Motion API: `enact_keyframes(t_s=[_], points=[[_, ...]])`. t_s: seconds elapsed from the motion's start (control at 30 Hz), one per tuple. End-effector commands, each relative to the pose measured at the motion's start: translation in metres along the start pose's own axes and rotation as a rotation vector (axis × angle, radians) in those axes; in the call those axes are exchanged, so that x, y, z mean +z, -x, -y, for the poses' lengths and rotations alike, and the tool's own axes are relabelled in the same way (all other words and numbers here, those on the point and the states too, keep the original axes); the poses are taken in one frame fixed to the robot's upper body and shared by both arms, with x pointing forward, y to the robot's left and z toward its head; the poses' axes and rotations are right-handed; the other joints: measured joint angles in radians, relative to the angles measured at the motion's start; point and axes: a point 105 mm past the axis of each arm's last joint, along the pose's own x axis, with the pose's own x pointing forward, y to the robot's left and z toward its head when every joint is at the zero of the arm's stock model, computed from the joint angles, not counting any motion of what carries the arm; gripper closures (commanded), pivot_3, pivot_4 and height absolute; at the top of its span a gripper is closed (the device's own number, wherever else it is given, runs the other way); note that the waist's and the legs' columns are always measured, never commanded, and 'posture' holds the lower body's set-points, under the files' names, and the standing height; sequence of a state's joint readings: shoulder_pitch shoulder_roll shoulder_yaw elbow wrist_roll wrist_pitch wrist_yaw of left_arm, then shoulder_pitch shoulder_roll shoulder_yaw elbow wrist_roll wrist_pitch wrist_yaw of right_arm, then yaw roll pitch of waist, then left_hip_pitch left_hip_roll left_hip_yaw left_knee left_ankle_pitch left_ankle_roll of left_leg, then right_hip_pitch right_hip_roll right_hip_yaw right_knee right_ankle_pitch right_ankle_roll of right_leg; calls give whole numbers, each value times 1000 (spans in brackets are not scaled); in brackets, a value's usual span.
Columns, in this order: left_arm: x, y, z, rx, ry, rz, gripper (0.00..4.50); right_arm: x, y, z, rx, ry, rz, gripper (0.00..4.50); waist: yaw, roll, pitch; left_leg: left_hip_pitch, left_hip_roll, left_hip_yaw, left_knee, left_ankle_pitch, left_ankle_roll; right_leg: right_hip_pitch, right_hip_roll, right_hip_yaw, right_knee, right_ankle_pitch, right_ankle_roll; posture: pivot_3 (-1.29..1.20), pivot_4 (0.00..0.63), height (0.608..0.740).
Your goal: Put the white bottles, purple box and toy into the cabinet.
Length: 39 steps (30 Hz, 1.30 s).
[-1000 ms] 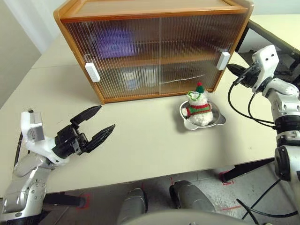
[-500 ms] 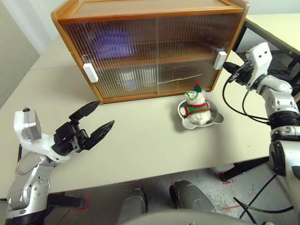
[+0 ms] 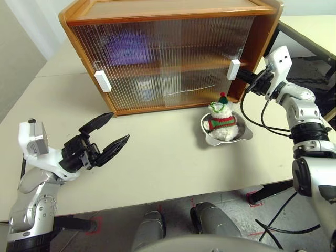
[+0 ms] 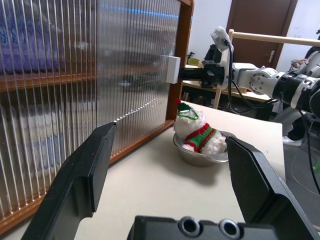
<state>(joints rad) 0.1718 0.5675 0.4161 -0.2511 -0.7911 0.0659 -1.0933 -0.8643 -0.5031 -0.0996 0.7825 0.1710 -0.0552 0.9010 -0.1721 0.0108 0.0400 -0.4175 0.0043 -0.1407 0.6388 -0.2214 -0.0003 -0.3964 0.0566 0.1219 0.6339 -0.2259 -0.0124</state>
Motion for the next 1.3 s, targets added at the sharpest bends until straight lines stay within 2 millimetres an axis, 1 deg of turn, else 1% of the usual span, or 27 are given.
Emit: enact_keyframes(t_s=[0.03,0.23,0.37,0.6,0.77,0.87,0.97,1.07,1.17,1.23,1.3], points=[[-7,0,1,-29,23,-40,0,14,-11,-9,51,6,46,4476,0,1,-1,0,0,0,0,0,0,0,0,0,0,0,0,-190,37,740],[-6,-4,1,-47,20,-43,0,26,-28,-29,144,11,93,4476,0,2,-2,0,0,0,0,0,0,0,0,0,0,1,-1,-186,33,740],[-5,-5,1,-48,19,-44,0,26,-34,-43,206,21,101,4476,0,2,-3,0,0,0,0,0,1,0,0,-1,1,1,-1,-181,30,740],[-4,-9,-2,-41,1,-48,0,31,-48,-76,301,18,139,4476,0,2,-3,0,1,0,1,1,1,0,0,-1,1,1,-1,-181,32,740],[-3,-12,-4,-28,-9,-40,0,34,-58,-93,339,13,157,4476,0,2,-3,0,1,0,2,1,1,0,0,-1,2,1,-2,-185,38,740],[-4,-14,-5,-24,-7,-37,0,39,-63,-99,352,3,172,4476,0,2,-3,0,1,0,3,1,1,0,0,-1,2,2,-2,-182,42,740],[-5,-16,-4,-23,-4,-34,0,41,-66,-103,358,4,179,4476,0,2,-3,0,1,0,3,1,2,0,0,-1,3,3,-2,-177,45,740],[-5,-17,-4,-15,-4,-28,0,40,-67,-102,353,10,176,4476,1,2,-3,0,1,0,3,1,2,-1,0,-1,3,2,-2,-175,46,740],[-4,-17,-4,-3,-4,-16,0,34,-60,-94,342,17,151,4476,3,2,-3,0,1,0,3,1,1,0,0,-1,3,2,-3,-171,51,740],[-5,-16,-4,-1,-2,-18,0,32,-53,-85,324,8,145,4476,6,2,-3,0,1,0,3,1,1,0,0,-1,3,2,-3,-174,51,740],[-6,-15,-4,-1,0,-19,0,32,-51,-81,310,4,143,4476,9,2,-3,0,1,1,3,1,1,0,0,-1,3,2,-3,-174,51,740]])
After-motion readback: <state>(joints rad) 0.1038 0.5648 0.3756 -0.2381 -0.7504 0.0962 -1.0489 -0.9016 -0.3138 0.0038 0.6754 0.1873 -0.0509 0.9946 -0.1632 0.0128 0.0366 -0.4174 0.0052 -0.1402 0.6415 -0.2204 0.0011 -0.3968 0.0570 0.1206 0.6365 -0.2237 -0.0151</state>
